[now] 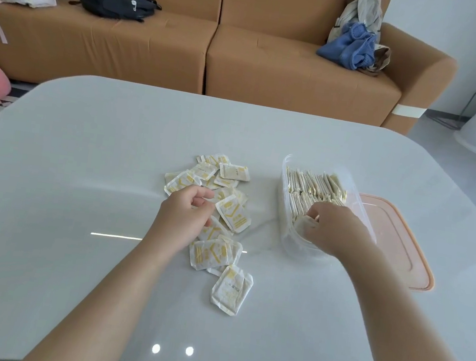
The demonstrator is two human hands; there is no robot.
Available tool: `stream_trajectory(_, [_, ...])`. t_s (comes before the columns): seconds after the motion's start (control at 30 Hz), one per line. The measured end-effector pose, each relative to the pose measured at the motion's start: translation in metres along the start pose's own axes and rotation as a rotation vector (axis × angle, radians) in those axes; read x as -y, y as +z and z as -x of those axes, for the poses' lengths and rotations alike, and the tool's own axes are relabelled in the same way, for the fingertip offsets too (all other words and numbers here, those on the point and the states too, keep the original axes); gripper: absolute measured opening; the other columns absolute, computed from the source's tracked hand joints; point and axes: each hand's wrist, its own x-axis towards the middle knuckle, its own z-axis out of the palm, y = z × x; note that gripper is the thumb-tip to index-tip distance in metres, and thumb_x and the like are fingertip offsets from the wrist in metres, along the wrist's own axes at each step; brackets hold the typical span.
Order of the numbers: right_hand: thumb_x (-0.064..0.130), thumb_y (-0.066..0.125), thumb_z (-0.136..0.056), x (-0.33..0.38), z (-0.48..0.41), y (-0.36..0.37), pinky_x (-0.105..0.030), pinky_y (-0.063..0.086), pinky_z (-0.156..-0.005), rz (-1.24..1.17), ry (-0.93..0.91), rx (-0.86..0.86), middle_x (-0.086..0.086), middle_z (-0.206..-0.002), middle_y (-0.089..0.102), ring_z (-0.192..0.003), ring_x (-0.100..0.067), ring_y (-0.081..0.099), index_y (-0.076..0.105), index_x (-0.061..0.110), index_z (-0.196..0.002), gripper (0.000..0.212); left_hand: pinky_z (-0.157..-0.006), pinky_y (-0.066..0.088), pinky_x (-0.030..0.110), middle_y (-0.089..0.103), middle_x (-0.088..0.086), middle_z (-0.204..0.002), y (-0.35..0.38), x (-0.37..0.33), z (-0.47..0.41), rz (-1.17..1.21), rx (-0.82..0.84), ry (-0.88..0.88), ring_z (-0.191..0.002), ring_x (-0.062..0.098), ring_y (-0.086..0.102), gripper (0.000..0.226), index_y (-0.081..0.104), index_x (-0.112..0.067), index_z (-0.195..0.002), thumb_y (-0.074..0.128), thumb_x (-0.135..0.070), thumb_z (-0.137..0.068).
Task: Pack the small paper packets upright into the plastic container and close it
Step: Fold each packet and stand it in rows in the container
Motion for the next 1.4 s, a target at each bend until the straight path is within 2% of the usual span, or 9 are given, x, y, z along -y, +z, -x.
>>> stream_trajectory(0.17, [0.033, 0.053, -0.088, 0.009, -0.001, 0.003, -0.028, 0.036, -0.055, -0.048, 0.078, -0.024, -0.001, -0.069, 0.052, -0.068, -0.021, 0.050, 0.054, 0.011, -0.076, 0.025, -0.062, 0.050, 0.026, 0.069, 0.000, -0.095, 0.002, -0.003, 0.001, 0.011, 0.009, -0.001, -0.070, 0.009, 0.067, 0.018, 0.065, -0.025, -0.100, 0.054, -0.015, -0.089])
stream_trajectory(0.4, [0.029, 0.067, -0.080, -0.018, -0.009, -0.016, -0.030, 0.029, -0.063, -0.248, -0.008, 0.318, 0.001, -0.060, 0.041, -0.059, -0.016, 0.038, 0.059, 0.009, -0.066, 0.026, -0.064, 0.053, 0.029, 0.070, 0.000, -0.094, -0.002, -0.005, 0.002, 0.026, 0.013, -0.012, -0.071, 0.011, 0.068, 0.016, 0.066, -0.026, -0.093, 0.055, -0.014, -0.089])
stream_trajectory(0.57, [0.019, 0.070, -0.074, -0.009, -0.014, 0.005, -0.026, 0.026, -0.052, -0.144, -0.013, 0.115, -0.005, -0.064, 0.037, -0.054, -0.015, 0.032, 0.044, 0.013, -0.061, 0.029, -0.063, 0.054, 0.029, 0.071, 0.000, -0.091, 0.000, -0.006, 0.002, 0.020, 0.018, -0.010, -0.068, 0.008, 0.067, 0.017, 0.067, -0.025, -0.091, 0.054, -0.013, -0.089])
stream_trajectory(0.67, [0.030, 0.070, -0.079, -0.012, -0.014, 0.007, -0.029, 0.021, -0.051, -0.244, -0.027, 0.091, -0.004, -0.059, 0.031, -0.052, -0.016, 0.027, 0.036, 0.015, -0.057, 0.042, -0.063, 0.054, 0.031, 0.071, 0.000, -0.090, -0.001, -0.007, 0.003, 0.027, 0.012, -0.009, -0.065, 0.005, 0.067, 0.017, 0.067, -0.023, -0.091, 0.053, -0.013, -0.089])
stream_trajectory(0.87, [0.019, 0.074, -0.082, -0.022, -0.011, -0.002, -0.027, 0.039, -0.065, -0.459, -0.042, 0.209, -0.004, -0.069, 0.054, -0.065, -0.016, 0.048, 0.066, 0.000, -0.079, 0.021, -0.062, 0.055, 0.030, 0.071, -0.001, -0.089, -0.003, -0.007, 0.003, 0.037, 0.005, -0.005, -0.065, 0.005, 0.068, 0.019, 0.068, -0.021, -0.091, 0.051, -0.012, -0.090])
stream_trajectory(1.07, [0.019, 0.074, -0.080, -0.015, -0.014, 0.010, -0.023, 0.039, -0.056, -0.304, -0.041, 0.106, 0.005, -0.063, 0.049, -0.058, -0.011, 0.047, 0.052, 0.013, -0.070, 0.025, -0.062, 0.053, 0.029, 0.071, -0.003, -0.089, -0.003, -0.006, 0.003, 0.014, 0.004, -0.002, -0.069, 0.009, 0.068, 0.019, 0.069, -0.023, -0.089, 0.052, -0.014, -0.090])
stream_trajectory(1.17, [0.031, 0.067, -0.086, -0.015, -0.009, 0.008, -0.027, 0.042, -0.062, -0.304, -0.024, 0.016, 0.004, -0.074, 0.060, -0.069, -0.014, 0.055, 0.061, 0.011, -0.079, 0.021, -0.061, 0.048, 0.024, 0.071, -0.005, -0.089, -0.004, -0.006, 0.002, -0.006, -0.003, 0.003, -0.070, 0.009, 0.067, 0.019, 0.068, -0.025, -0.089, 0.052, -0.015, -0.091])
stream_trajectory(1.3, [0.024, 0.050, -0.091, -0.018, -0.009, -0.003, -0.035, 0.041, -0.076, -0.079, 0.047, -0.320, -0.007, -0.105, 0.060, -0.096, -0.028, 0.054, 0.062, 0.017, -0.098, 0.016, -0.060, 0.047, 0.022, 0.071, -0.006, -0.089, -0.005, -0.006, 0.001, -0.016, -0.014, 0.005, -0.067, 0.008, 0.067, 0.019, 0.068, -0.025, -0.088, 0.052, -0.016, -0.091])
stream_trajectory(1.4, [0.017, 0.043, -0.093, -0.018, -0.015, 0.005, -0.035, 0.038, -0.079, 0.022, 0.080, -0.133, -0.017, -0.121, 0.056, -0.102, -0.031, 0.050, 0.054, 0.008, -0.095, 0.014, -0.062, 0.047, 0.021, 0.072, -0.005, -0.088, -0.005, -0.007, 0.002, -0.009, -0.014, 0.010, -0.068, 0.009, 0.067, 0.019, 0.069, -0.024, -0.089, 0.052, -0.015, -0.091])
